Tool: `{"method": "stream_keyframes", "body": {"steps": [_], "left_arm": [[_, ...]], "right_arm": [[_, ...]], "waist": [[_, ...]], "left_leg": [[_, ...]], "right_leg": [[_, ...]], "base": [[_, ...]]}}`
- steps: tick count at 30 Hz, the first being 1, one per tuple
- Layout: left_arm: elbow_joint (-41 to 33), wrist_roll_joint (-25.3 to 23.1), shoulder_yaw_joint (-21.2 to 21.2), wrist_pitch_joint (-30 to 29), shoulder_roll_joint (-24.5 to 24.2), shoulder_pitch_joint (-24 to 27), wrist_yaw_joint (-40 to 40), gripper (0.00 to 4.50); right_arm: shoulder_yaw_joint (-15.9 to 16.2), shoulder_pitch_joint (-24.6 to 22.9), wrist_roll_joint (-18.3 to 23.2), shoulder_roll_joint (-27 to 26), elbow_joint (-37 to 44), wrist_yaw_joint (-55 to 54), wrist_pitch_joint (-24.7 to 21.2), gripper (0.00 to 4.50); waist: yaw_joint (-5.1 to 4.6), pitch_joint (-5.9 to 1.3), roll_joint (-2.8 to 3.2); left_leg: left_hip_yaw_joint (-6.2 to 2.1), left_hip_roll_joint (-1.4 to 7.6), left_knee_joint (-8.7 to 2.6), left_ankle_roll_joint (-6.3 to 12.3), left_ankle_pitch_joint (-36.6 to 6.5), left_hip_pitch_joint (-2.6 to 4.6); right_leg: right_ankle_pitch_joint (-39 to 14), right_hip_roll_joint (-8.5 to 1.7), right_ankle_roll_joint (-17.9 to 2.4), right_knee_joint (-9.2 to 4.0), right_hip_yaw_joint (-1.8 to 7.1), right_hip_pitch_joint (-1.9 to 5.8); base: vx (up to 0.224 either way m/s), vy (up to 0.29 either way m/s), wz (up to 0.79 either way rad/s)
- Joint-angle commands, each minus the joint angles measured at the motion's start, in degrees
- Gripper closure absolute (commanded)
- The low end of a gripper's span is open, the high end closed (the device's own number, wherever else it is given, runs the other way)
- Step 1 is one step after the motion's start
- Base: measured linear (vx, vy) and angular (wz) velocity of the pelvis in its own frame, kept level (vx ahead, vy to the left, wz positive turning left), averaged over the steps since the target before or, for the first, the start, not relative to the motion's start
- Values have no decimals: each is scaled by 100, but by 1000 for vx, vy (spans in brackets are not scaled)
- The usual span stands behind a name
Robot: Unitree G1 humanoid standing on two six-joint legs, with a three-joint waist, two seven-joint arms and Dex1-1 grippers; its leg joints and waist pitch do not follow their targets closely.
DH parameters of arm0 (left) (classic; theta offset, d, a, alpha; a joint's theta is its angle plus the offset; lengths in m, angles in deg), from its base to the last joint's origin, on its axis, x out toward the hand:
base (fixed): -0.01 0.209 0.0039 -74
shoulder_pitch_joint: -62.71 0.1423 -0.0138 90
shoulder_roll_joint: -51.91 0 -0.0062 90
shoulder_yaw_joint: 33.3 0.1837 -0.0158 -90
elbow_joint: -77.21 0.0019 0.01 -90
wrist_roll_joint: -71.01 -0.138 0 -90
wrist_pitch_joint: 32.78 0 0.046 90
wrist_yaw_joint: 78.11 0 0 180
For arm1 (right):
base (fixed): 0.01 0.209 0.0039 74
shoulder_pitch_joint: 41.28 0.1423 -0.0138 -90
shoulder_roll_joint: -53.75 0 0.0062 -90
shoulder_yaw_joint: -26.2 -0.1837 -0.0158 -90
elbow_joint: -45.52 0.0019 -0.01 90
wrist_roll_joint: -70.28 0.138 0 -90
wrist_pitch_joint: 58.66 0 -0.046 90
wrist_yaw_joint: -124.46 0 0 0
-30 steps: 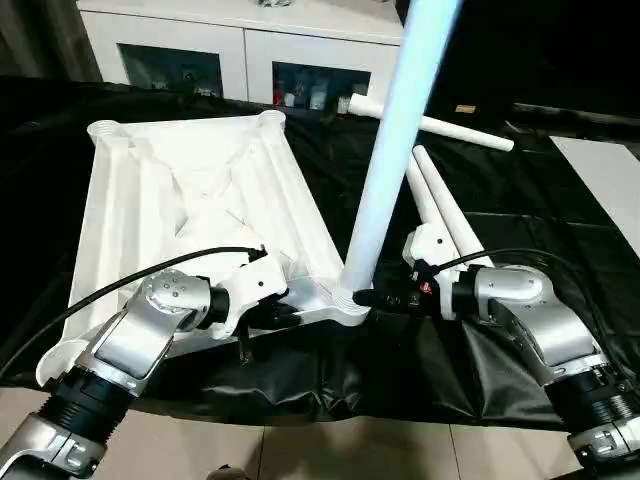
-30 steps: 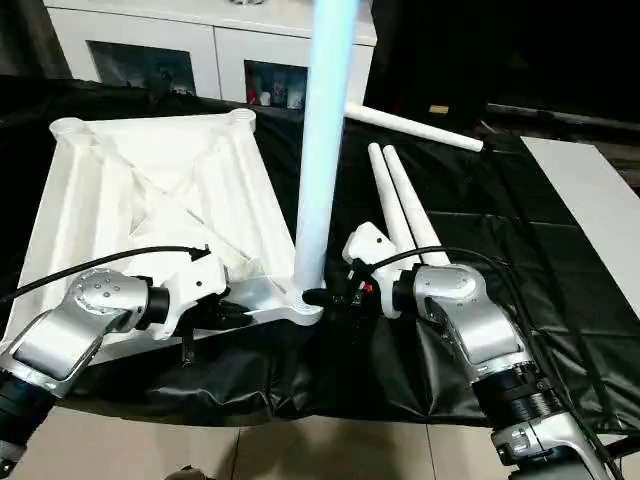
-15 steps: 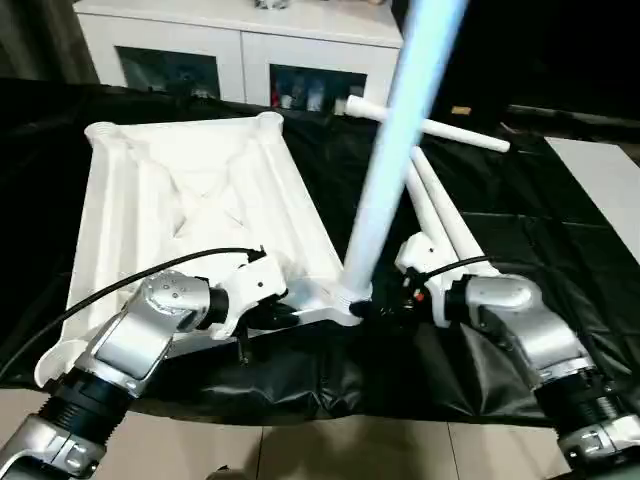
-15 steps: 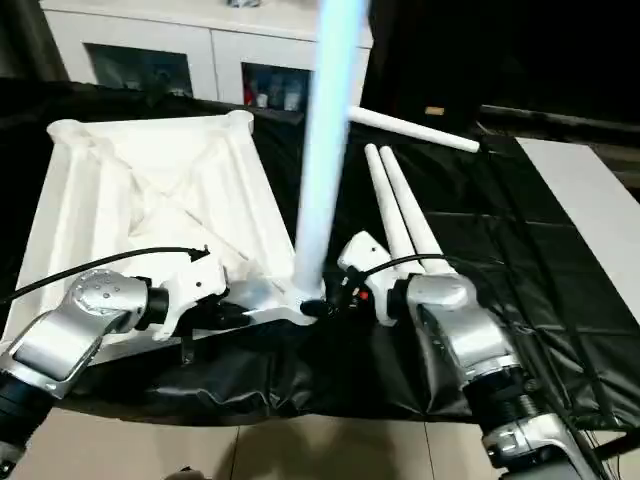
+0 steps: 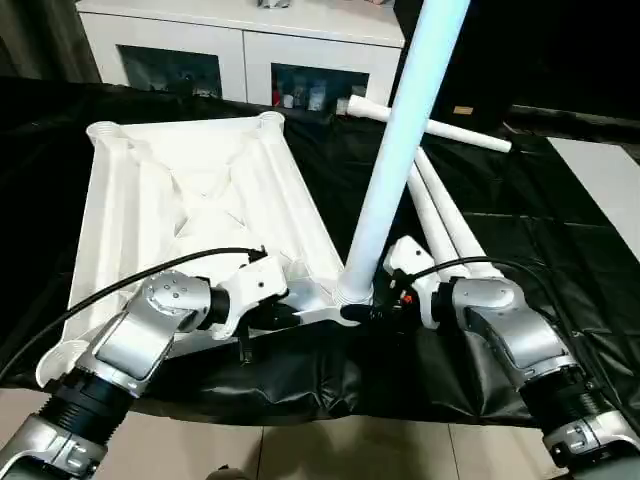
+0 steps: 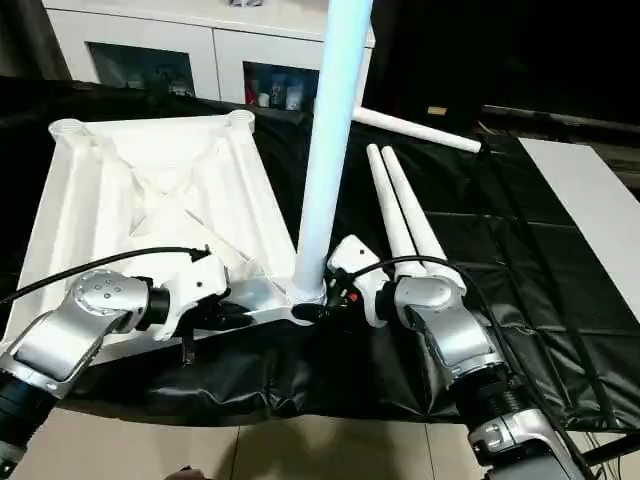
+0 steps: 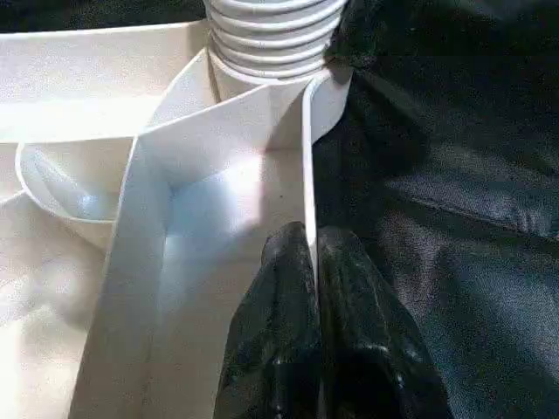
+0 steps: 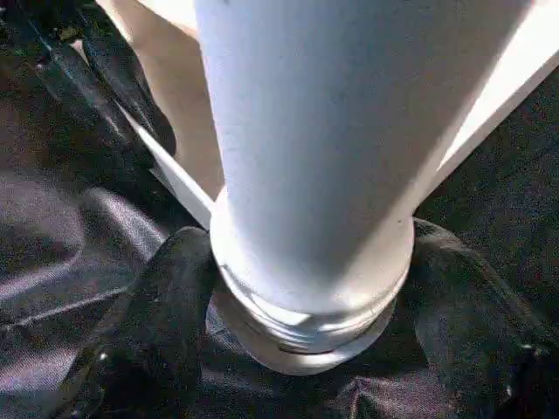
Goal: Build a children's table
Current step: Rotate leg to tighten
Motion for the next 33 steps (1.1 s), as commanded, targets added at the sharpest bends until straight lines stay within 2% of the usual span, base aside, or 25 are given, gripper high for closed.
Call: {"method": "stream_keyframes", "body": {"steps": [1, 8, 13, 15, 28, 30, 32, 33], "left_arm": [[-214, 17, 48, 148, 35, -63, 81, 450], [-185, 8, 61, 166, 47, -76, 87, 450], [-174, 4, 62, 170, 42, -88, 94, 450], [-174, -1, 61, 170, 38, -86, 101, 450], [-157, -7, 32, 105, 28, -65, 80, 450], [16, -32, -60, -29, 179, -98, -190, 450], [418, -163, -168, -232, 497, -254, -750, 450], [505, -187, -185, -261, 572, -294, -863, 450]], "right_arm": [[-52, 40, 186, -36, 98, 163, 48, 111], [-144, -13, 307, -38, 181, 292, 0, 111], [-171, 10, 319, -41, 140, 314, 6, 168], [-174, 11, 323, -41, 127, 325, 11, 175], [-212, 11, 261, -106, 10, 235, 48, 180], [-307, 78, 113, -272, -268, -281, 79, 180], [-498, 187, -7, -635, -728, -1124, 57, 181], [-549, 209, -7, -728, -813, -1307, 57, 181]], "waist": [[0, -372, 76], [2, -384, 81], [12, -383, 83], [15, -382, 83], [19, -385, 81], [0, -377, 81], [-25, -347, 79], [-37, -345, 76]], "left_leg": [[23, 46, -356, 82, -1257, 35], [25, 47, -347, 106, -1181, 32], [24, 47, -349, 97, -1190, 36], [26, 46, -347, 95, -1204, 38], [26, 45, -344, 97, -1169, 35], [32, 46, -347, 59, -1241, 33], [34, 26, -360, -4, -1394, 49], [19, 16, -360, -63, -1530, 62]], "right_leg": [[-1059, -374, -978, -391, 306, 306], [-856, -370, -1043, -368, 306, 315], [-902, -372, -1035, -370, 304, 315], [-940, -375, -1025, -377, 306, 315], [-898, -373, -1038, -369, 306, 313], [-1012, -381, -1038, -377, 309, 305], [-1379, -376, -960, -431, 299, 280], [-1744, -387, -860, -464, 288, 281]], "base": [[0, 0, 0], [0, 0, 0], [0, 0, 0], [0, 0, 0], [0, 0, 0], [0, 0, 0], [0, 0, 0], [0, 0, 0]]}}
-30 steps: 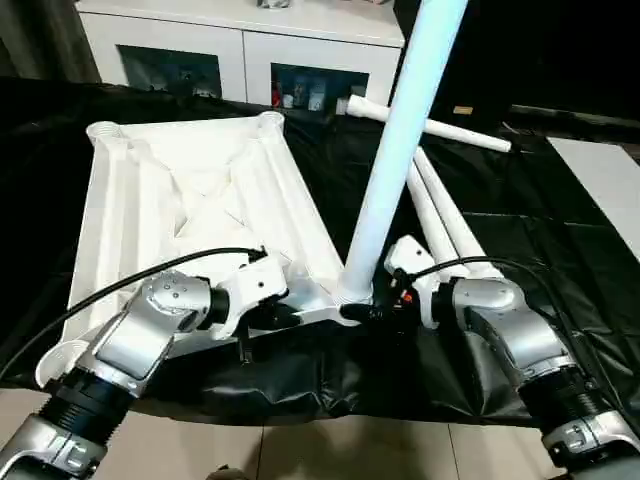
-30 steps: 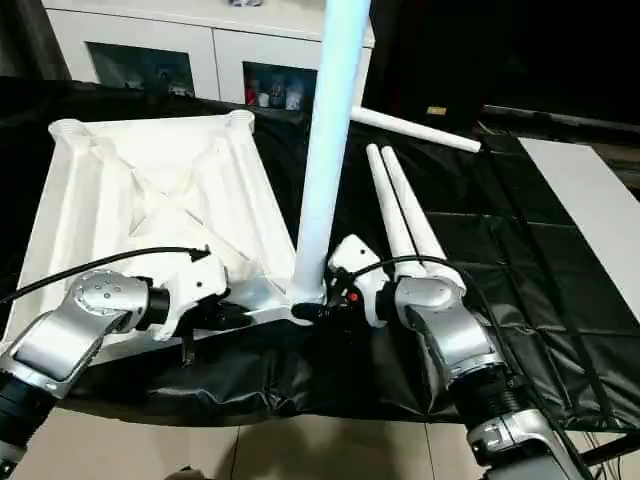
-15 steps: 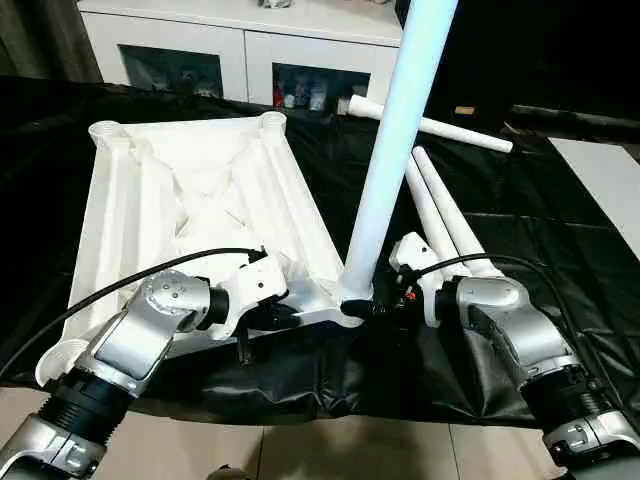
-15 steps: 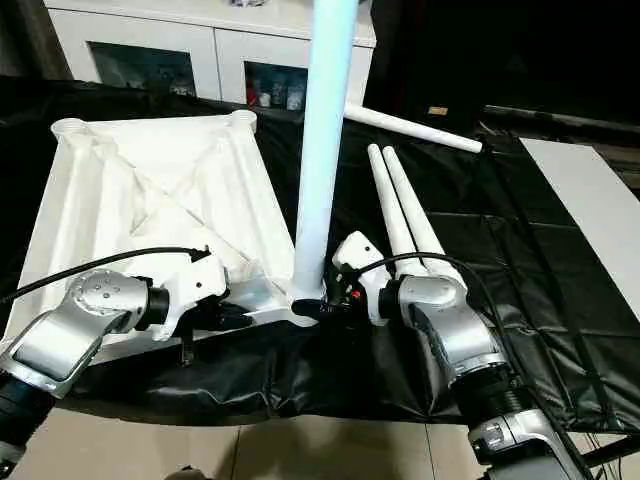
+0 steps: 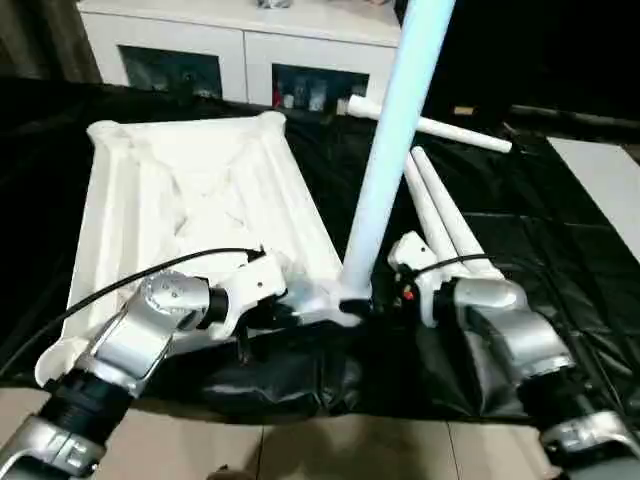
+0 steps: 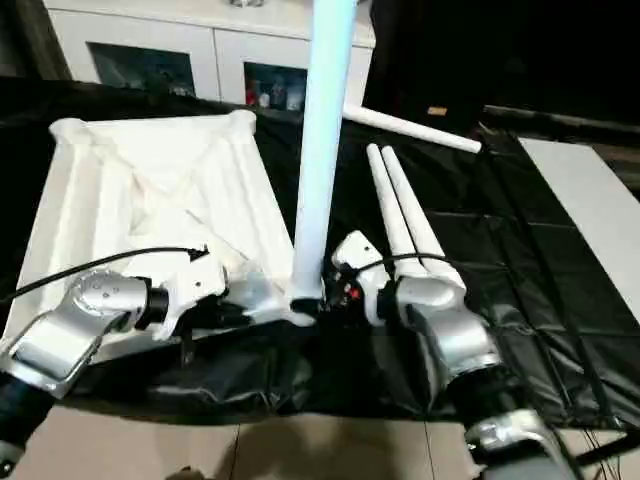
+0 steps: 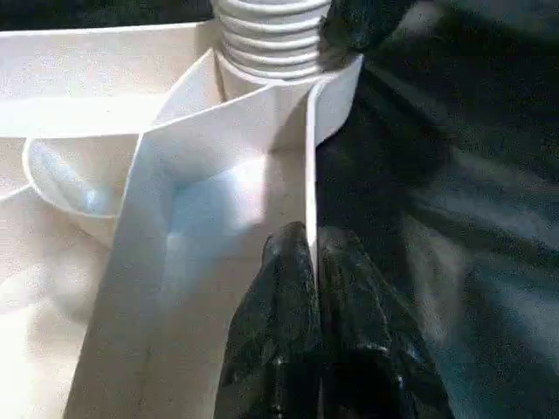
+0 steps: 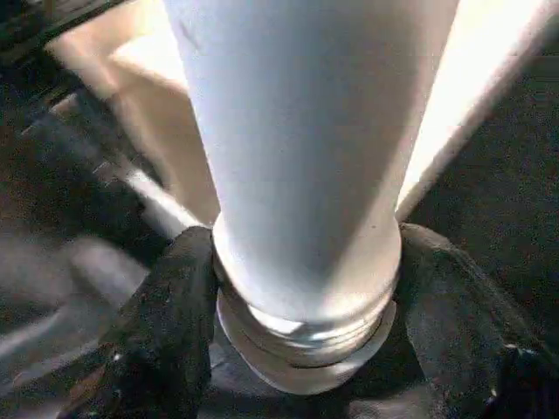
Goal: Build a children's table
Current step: Rotate leg to tighten
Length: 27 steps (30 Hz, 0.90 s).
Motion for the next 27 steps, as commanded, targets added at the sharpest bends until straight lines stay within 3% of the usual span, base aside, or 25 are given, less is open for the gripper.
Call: {"method": "stream_keyframes", "body": {"steps": [1, 4, 5, 7, 11, 13, 16, 18, 22, 25, 27], "left_arm": [[192, -93, -22, -105, 231, -180, -422, 450], [661, -187, -123, -368, 746, -458, -1107, 450], [747, -181, -156, -446, 872, -518, -1246, 450], [912, -209, -221, -546, 1108, -630, -1586, 450], [1412, -368, -337, -734, 2130, -948, -2798, 450], [1467, -384, -333, -644, 2237, -990, -2886, 450], [1437, -405, -306, -448, 2211, -1039, -2828, 450], [1414, -447, -260, -367, 2072, -1046, -2708, 450], [1369, -574, -252, -329, 1819, -979, -2554, 450], [1234, -611, -223, -282, 1591, -872, -2375, 450], [1099, -604, -188, -250, 1422, -778, -2207, 450]], "right_arm": [[-89, 113, -116, -179, -313, -614, -14, 181], [-434, 288, -90, -771, -858, -1833, 81, 182], [-484, 331, -104, -884, -978, -2080, 137, 182], [-522, 400, -169, -1050, -1150, -2467, 233, 182], [-989, 752, -49, -1951, -1891, -4039, 646, 183], [-971, 829, -48, -2069, -2012, -4000, 709, 183], [-1077, 901, 140, -2172, -2035, -3638, 864, 183], [-1167, 921, 196, -2123, -2001, -3518, 1009, 127], [-1179, 972, 72, -1935, -1910, -3351, 1255, 87], [-1072, 928, 26, -1681, -1576, -3002, 1241, 72], [-910, 839, -74, -1425, -1260, -2646, 1126, 59]], "waist": [[-10, -350, 76], [-44, -345, 66], [-55, -355, 70], [-59, -345, 76], [-60, -367, 91], [-57, -377, 74], [-46, -380, 64], [-33, -384, 70], [-88, -385, 93], [-88, -391, 101], [-67, -393, 89]], "left_leg": [[7, 16, -367, -102, -1579, 43], [-4, 16, -370, -122, -1678, 56], [-8, 16, -372, -134, -1622, 32], [0, 13, -363, -140, -1715, 68], [-6, 12, -363, -172, -1656, 55], [-6, 9, -362, -140, -1686, 62], [9, -7, -362, -5, -1635, 14], [13, -3, -363, 36, -1589, 13], [-22, 0, -390, 46, -1570, -65], [0, 10, -361, 56, -1531, -7], [3, 16, -360, 113, -1311, -39]], "right_leg": [[-1964, -396, -783, -496, 277, 268], [-2253, -404, -668, -544, 272, 247], [-2259, -409, -625, -540, 274, 252], [-2313, -392, -598, -558, 266, 210], [-2135, -396, -568, -540, 270, 207], [-1987, -377, -555, -531, 263, 207], [-1827, -384, -555, -521, 273, 230], [-1777, -385, -547, -521, 275, 230], [-1963, -392, -480, -527, 247, 279], [-1816, -391, -565, -527, 274, 233], [-1395, -377, -692, -469, 272, 271]], "base": [[0, 0, 0], [0, 0, 0], [0, 0, 0], [0, 0, 0], [0, 0, 0], [0, 0, 0], [0, 0, 0], [0, 0, 0], [0, 0, 0], [0, 0, 0], [0, 0, 0]]}}
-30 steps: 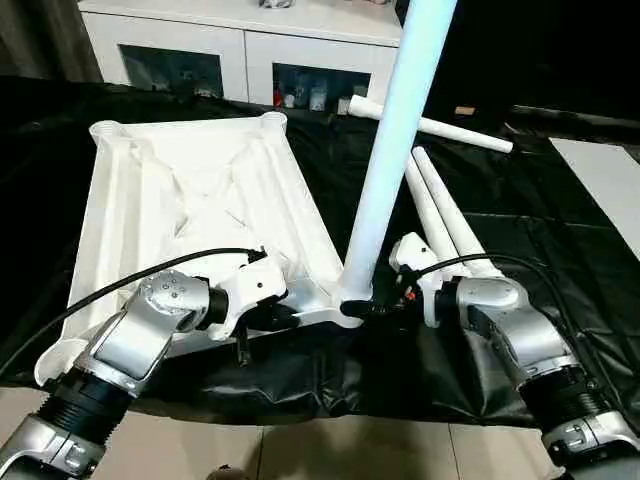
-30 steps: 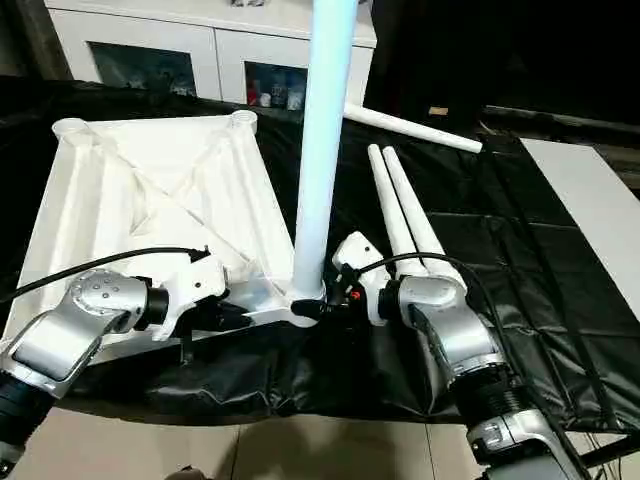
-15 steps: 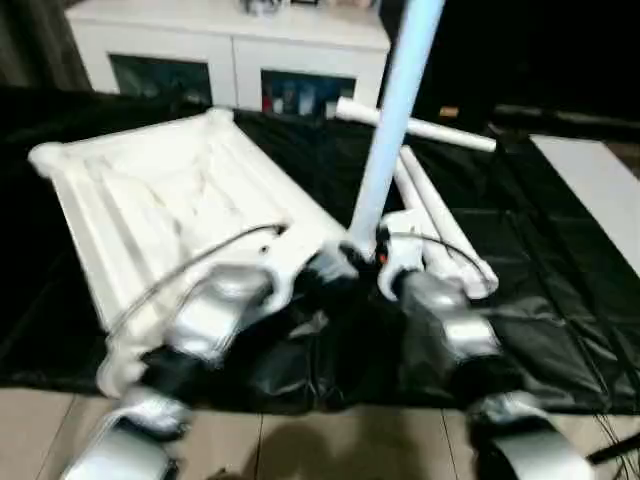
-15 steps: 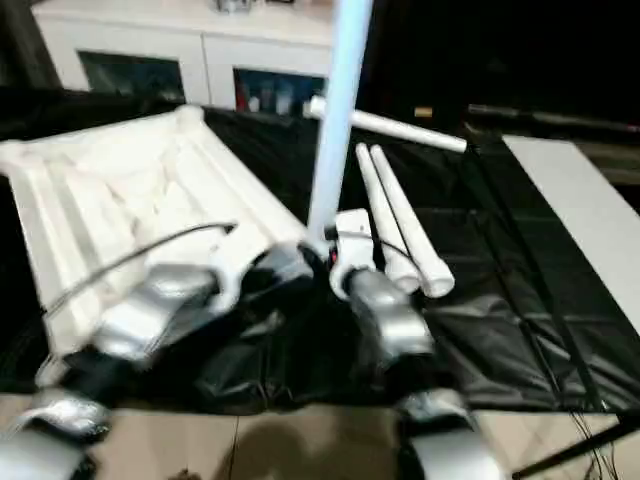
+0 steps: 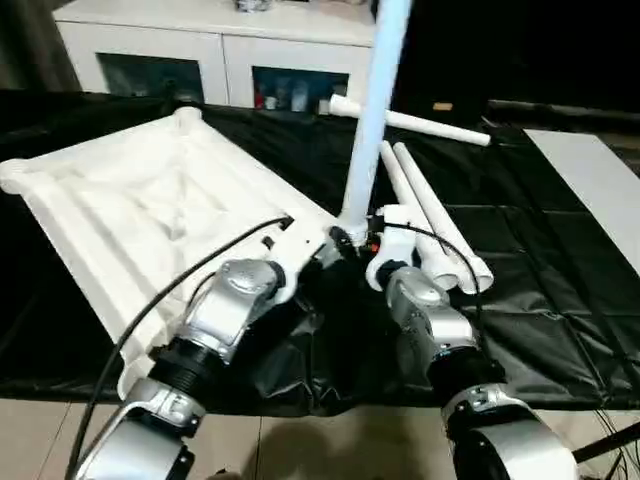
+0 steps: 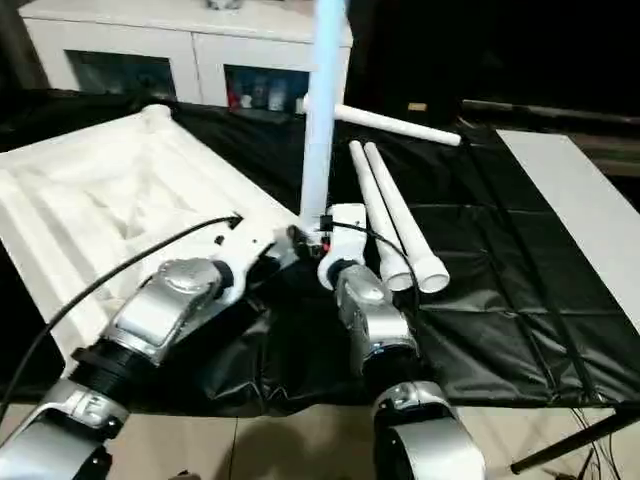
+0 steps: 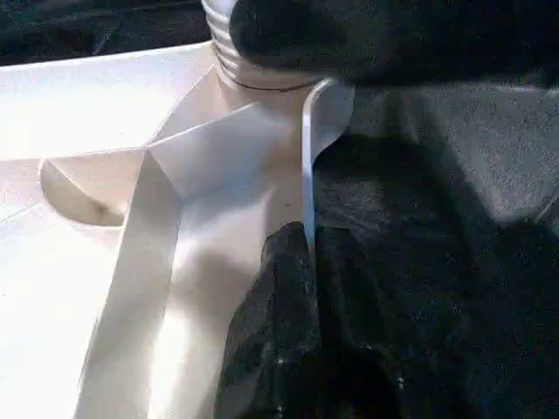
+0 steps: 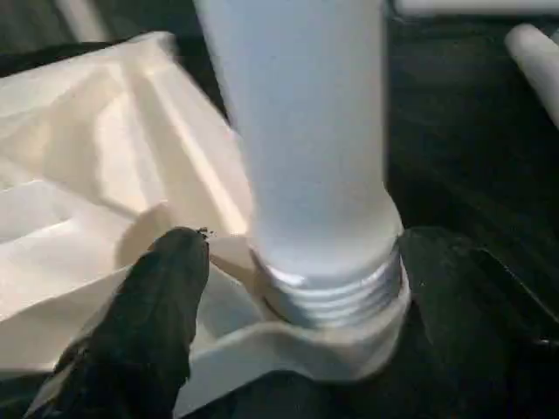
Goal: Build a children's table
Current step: Rotate leg to tighten
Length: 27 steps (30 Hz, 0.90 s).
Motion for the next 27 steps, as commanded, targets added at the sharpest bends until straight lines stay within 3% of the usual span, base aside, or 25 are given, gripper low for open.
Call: {"method": "stream_keyframes", "body": {"steps": [1, 7, 8, 11, 15, 19, 24, 27], "left_arm": [[-311, -32, 68, 167, -225, 130, 224, 450], [-799, 66, 192, 273, -739, 427, 901, 450], [-1006, 166, 263, 392, -981, 562, 1319, 450], [-1301, 312, 370, 718, -1311, 743, 1928, 450], [-1697, 534, 580, 1009, -1727, 936, 2772, 450], [-1869, 627, 581, 790, -1781, 959, 2877, 450], [-1858, 578, 583, 845, -1857, 976, 2932, 450], [-1839, 573, 573, 858, -1872, 971, 2947, 450]], "right_arm": [[260, -104, -154, 345, 605, 549, -206, 42], [793, -506, -349, 1241, 1427, 1807, -688, 12], [990, -687, -321, 1611, 1749, 2352, -889, 12], [1207, -998, -13, 2037, 2326, 3195, -1148, 12], [1252, -1187, 297, 2198, 2694, 3681, -1397, 12], [1306, -1233, 363, 2209, 2864, 3852, -1490, 12], [1429, -1234, 248, 2293, 2916, 4005, -1558, 12], [1488, -1226, 171, 2349, 2890, 4051, -1545, 26]], "waist": [[39, -396, 47], [98, -391, 56], [101, -392, 54], [111, -380, 69], [101, -351, 65], [152, -323, 76], [173, -335, 37], [171, -336, 33]], "left_leg": [[11, 31, -357, 135, -1223, -16], [22, 45, -355, 164, -1162, 9], [25, 49, -351, 169, -1136, 5], [33, 52, -348, 259, -1205, 13], [25, 59, -377, 218, -1521, 43], [52, 73, -379, 123, -1721, 118], [23, 52, -398, 50, -1623, 47], [30, 43, -384, 58, -1592, 53]], "right_leg": [[-1306, -386, -768, -431, 279, 332], [-1093, -369, -900, -409, 291, 343], [-1004, -373, -931, -397, 297, 345], [-937, -363, -964, -413, 309, 347], [-1578, -379, -884, -470, 304, 304], [-1832, -366, -899, -507, 318, 226], [-1898, -365, -758, -475, 340, 284], [-1990, -364, -700, -491, 352, 273]], "base": [[0, 0, 0], [0, 0, 0], [0, 0, 0], [0, 0, 0], [0, 0, 0], [0, 0, 0], [0, 0, 0], [0, 0, 0]]}}
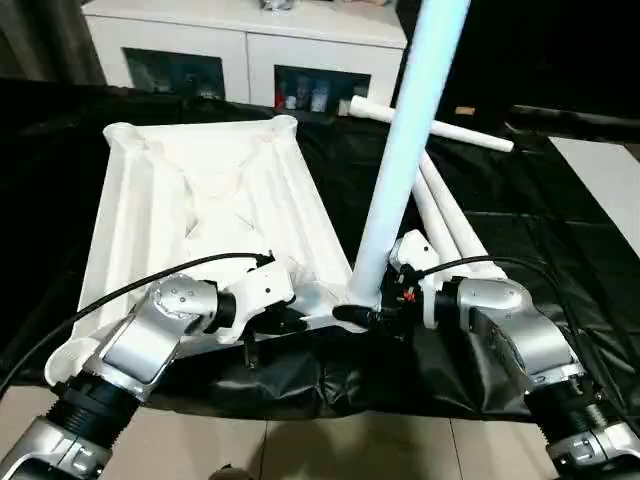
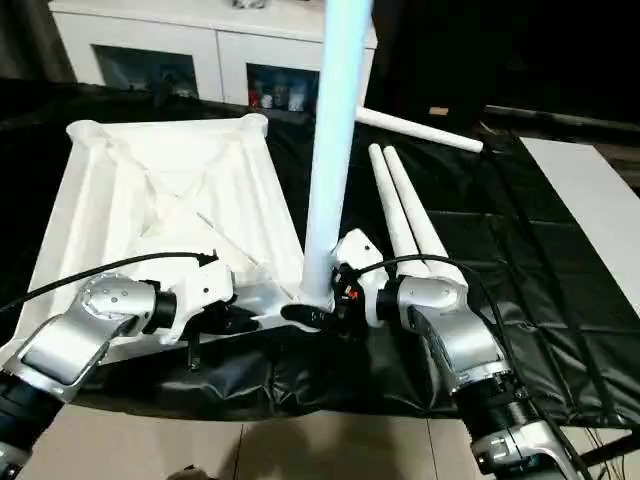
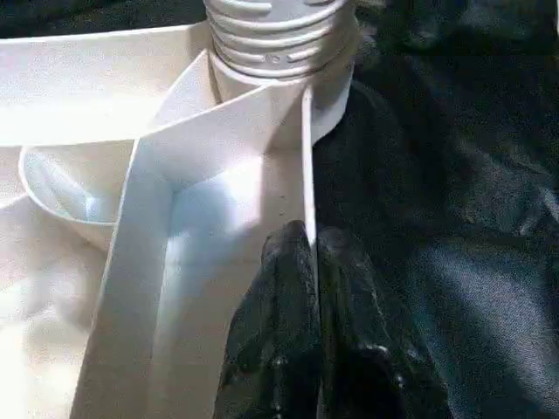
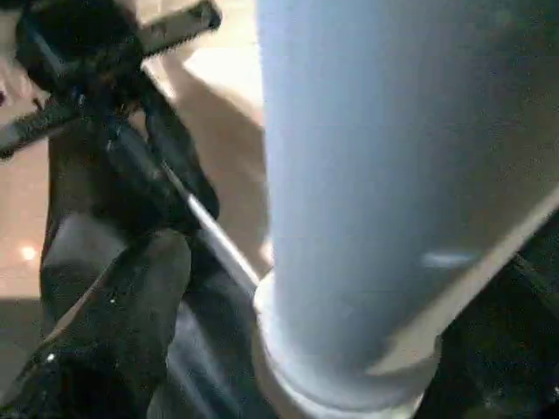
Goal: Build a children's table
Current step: Rotate leg to tighten
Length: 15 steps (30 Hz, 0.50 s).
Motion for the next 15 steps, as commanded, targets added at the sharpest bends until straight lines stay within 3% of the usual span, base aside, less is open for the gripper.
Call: {"method": "stream_keyframes", "body": {"steps": [1, 8, 15], "left_arm": [[-139, -47, 61, 83, -22, -57, 42, 450], [-134, -76, 43, 66, -37, -59, 42, 450], [-135, -78, 52, 60, -57, -55, 45, 450]], "right_arm": [[64, -16, -82, 98, 25, 81, -22, 37], [57, 35, -95, 125, -30, 81, -21, 98], [166, 12, -220, 149, -93, 132, 83, 159]], "waist": [[-20, -336, 38], [-18, -355, 35], [-8, -347, 34]], "left_leg": [[13, 40, -385, 54, -1578, 37], [17, 43, -377, 70, -1429, 35], [20, 42, -378, 62, -1462, 38]], "right_leg": [[-1980, -391, -715, -482, 272, 254], [-1621, -371, -823, -435, 273, 260], [-1689, -374, -813, -442, 275, 257]], "base": [[0, 0, 0], [0, 0, 0], [0, 0, 0]]}}
